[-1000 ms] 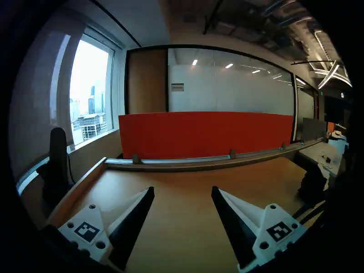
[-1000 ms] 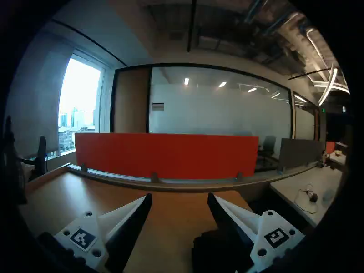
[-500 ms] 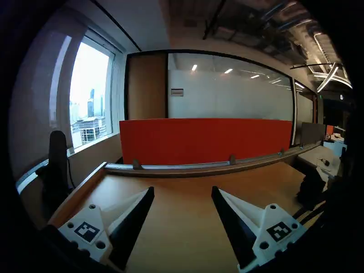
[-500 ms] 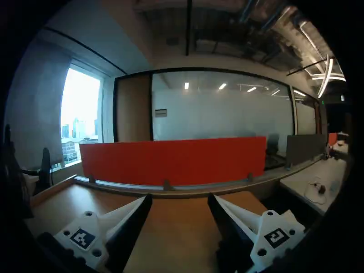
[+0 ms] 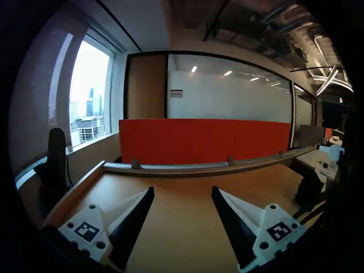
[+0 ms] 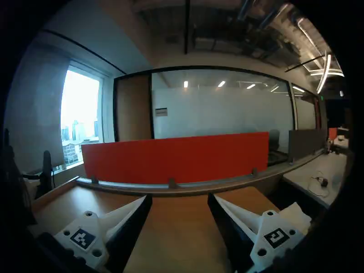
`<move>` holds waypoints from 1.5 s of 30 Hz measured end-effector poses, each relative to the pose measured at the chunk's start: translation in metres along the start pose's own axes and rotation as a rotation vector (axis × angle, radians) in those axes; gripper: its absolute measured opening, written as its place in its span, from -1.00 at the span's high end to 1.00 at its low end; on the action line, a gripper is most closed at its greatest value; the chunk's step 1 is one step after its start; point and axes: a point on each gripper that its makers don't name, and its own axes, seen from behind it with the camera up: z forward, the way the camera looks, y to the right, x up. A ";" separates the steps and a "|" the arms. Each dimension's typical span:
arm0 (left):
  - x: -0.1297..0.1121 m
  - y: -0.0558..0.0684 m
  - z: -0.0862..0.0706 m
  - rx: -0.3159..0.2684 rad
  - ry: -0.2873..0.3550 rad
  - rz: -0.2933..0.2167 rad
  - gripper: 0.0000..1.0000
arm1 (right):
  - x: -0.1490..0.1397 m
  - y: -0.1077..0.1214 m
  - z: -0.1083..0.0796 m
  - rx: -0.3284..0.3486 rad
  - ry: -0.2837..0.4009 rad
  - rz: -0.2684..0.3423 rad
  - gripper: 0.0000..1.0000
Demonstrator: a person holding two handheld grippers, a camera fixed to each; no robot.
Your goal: Fold towel
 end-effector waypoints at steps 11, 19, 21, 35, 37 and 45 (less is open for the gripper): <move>-0.013 -0.007 0.003 0.008 0.050 0.024 -0.87 | -0.015 -0.008 -0.001 0.004 0.025 -0.004 -0.89; -0.041 -0.012 0.015 0.029 0.079 0.060 -0.87 | -0.031 -0.012 -0.001 -0.003 0.029 -0.011 -0.88; -0.049 -0.014 0.018 0.037 0.083 0.068 -0.87 | -0.034 -0.012 -0.001 -0.007 0.029 -0.017 -0.89; -0.105 -0.023 0.034 0.062 0.117 0.080 -0.87 | -0.060 -0.025 0.001 -0.013 0.012 -0.080 -0.89; -0.113 -0.026 0.034 0.070 0.122 0.071 -0.87 | -0.061 -0.027 0.003 -0.013 0.013 -0.083 -0.88; -0.143 -0.038 0.036 0.088 0.129 0.047 -0.87 | -0.066 -0.031 0.010 -0.018 0.024 -0.080 -0.89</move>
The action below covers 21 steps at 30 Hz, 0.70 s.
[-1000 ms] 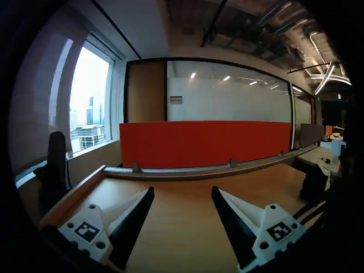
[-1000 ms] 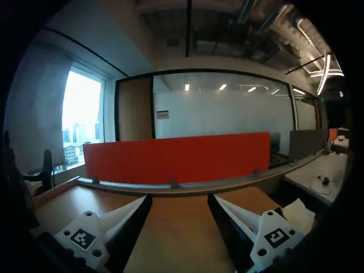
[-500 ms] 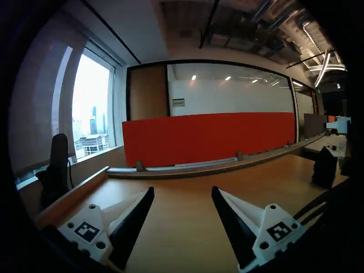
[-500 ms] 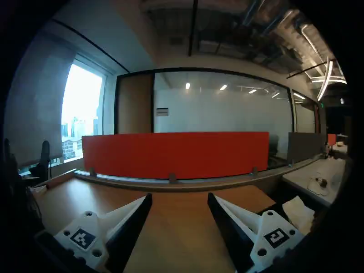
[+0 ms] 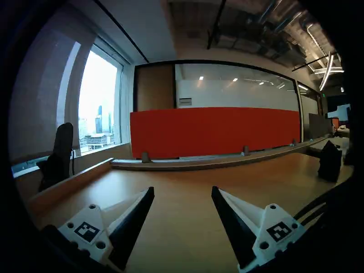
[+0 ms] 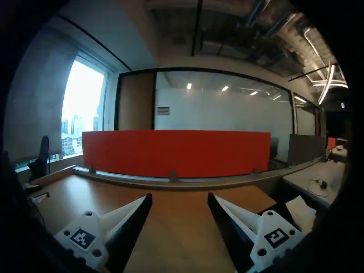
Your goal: Fold towel
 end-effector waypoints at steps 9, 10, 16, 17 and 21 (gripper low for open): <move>-0.019 -0.010 0.002 0.018 0.023 -0.020 -0.87 | -0.011 -0.006 0.005 -0.002 -0.005 -0.030 -0.88; -0.021 -0.011 0.002 0.020 0.024 -0.022 -0.87 | -0.012 -0.007 0.006 -0.001 -0.006 -0.033 -0.88; -0.027 -0.015 0.001 0.025 0.030 -0.034 -0.86 | -0.013 -0.012 0.009 0.003 -0.009 -0.045 -0.89; -0.028 -0.015 0.001 0.025 0.032 -0.037 -0.87 | -0.013 -0.013 0.009 0.005 -0.009 -0.046 -0.89; -0.032 -0.018 0.000 0.030 0.033 -0.043 -0.87 | -0.012 -0.015 0.010 0.006 -0.009 -0.047 -0.89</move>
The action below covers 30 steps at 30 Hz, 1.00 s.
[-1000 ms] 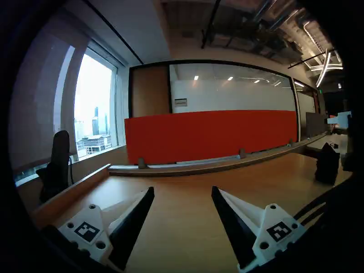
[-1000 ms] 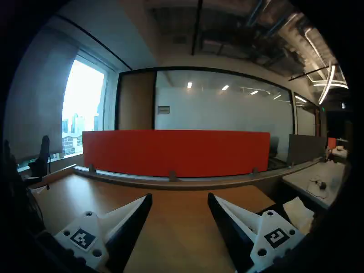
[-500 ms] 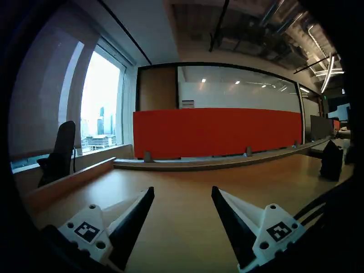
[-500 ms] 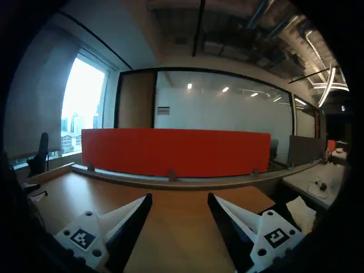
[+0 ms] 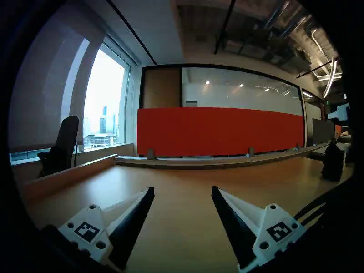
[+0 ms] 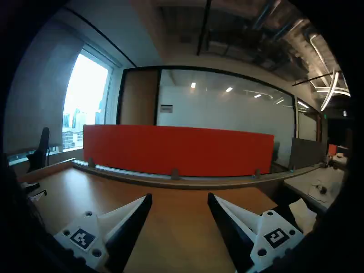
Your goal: Fold towel
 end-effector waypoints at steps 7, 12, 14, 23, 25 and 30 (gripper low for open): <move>-0.008 -0.002 0.000 0.004 -0.003 0.004 -0.87 | -0.003 0.002 0.000 -0.007 -0.002 0.007 -0.88; -0.007 0.000 0.000 -0.002 0.001 0.005 -0.87 | -0.002 0.003 0.000 -0.008 -0.003 0.007 -0.89; -0.007 0.000 0.001 -0.002 0.001 0.007 -0.87 | -0.003 0.002 0.000 -0.007 -0.004 0.007 -0.89; -0.006 -0.001 0.000 0.002 0.002 0.008 -0.87 | -0.002 0.006 0.000 -0.008 0.003 0.011 -0.88; -0.006 -0.001 0.000 0.002 0.001 0.008 -0.87 | -0.001 0.008 0.000 -0.011 0.009 0.012 -0.88; -0.006 -0.001 0.000 0.002 0.001 0.008 -0.88 | 0.001 0.017 0.001 -0.024 0.025 0.017 -0.89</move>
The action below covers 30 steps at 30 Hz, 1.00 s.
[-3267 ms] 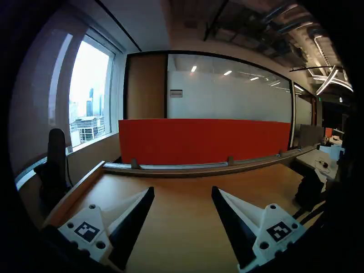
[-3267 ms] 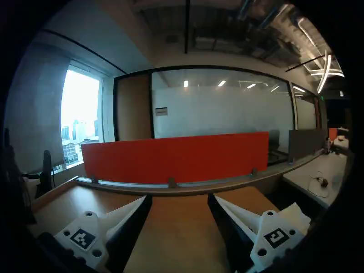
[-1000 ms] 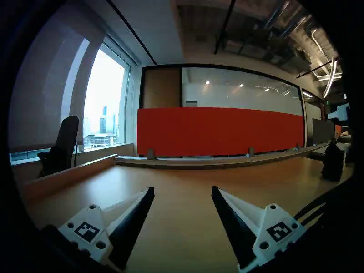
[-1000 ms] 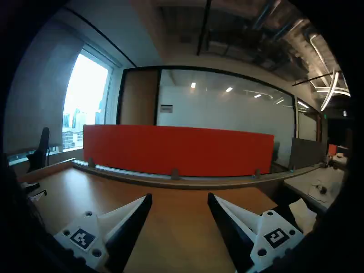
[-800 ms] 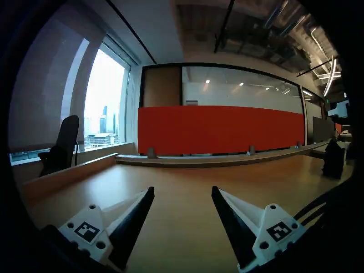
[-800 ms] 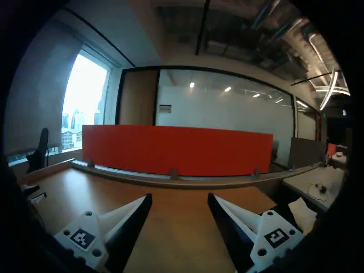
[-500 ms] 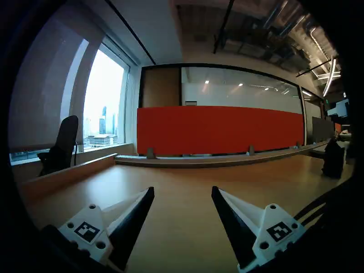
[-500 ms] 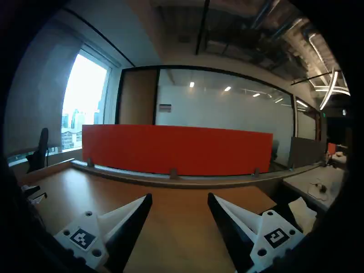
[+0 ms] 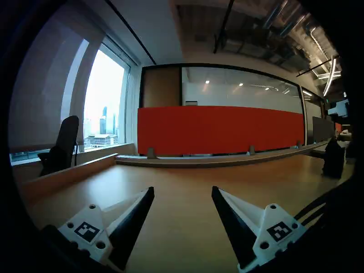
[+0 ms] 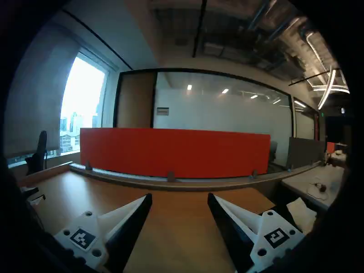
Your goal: Fold towel
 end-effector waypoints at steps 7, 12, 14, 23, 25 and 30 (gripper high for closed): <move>0.000 0.000 0.000 0.000 0.000 0.000 -0.87 | -0.003 0.017 0.002 -0.023 0.020 -0.014 -0.89; 0.000 0.000 0.000 0.000 0.000 0.000 -0.87 | -0.010 0.022 0.003 -0.018 0.034 -0.009 -0.89; 0.000 0.000 0.000 0.000 0.000 0.000 -0.87 | -0.014 0.021 0.003 -0.004 0.038 0.005 -0.89; 0.000 -0.001 0.000 0.000 0.000 0.000 -0.88 | -0.041 0.037 0.002 -0.016 0.050 0.025 -0.89; 0.000 0.000 0.000 0.000 0.000 0.000 -0.88 | -0.048 0.039 0.003 -0.016 0.049 0.034 -0.90; 0.000 0.000 0.000 0.000 0.001 0.000 -0.88 | -0.063 0.037 0.002 -0.006 0.052 0.059 -0.92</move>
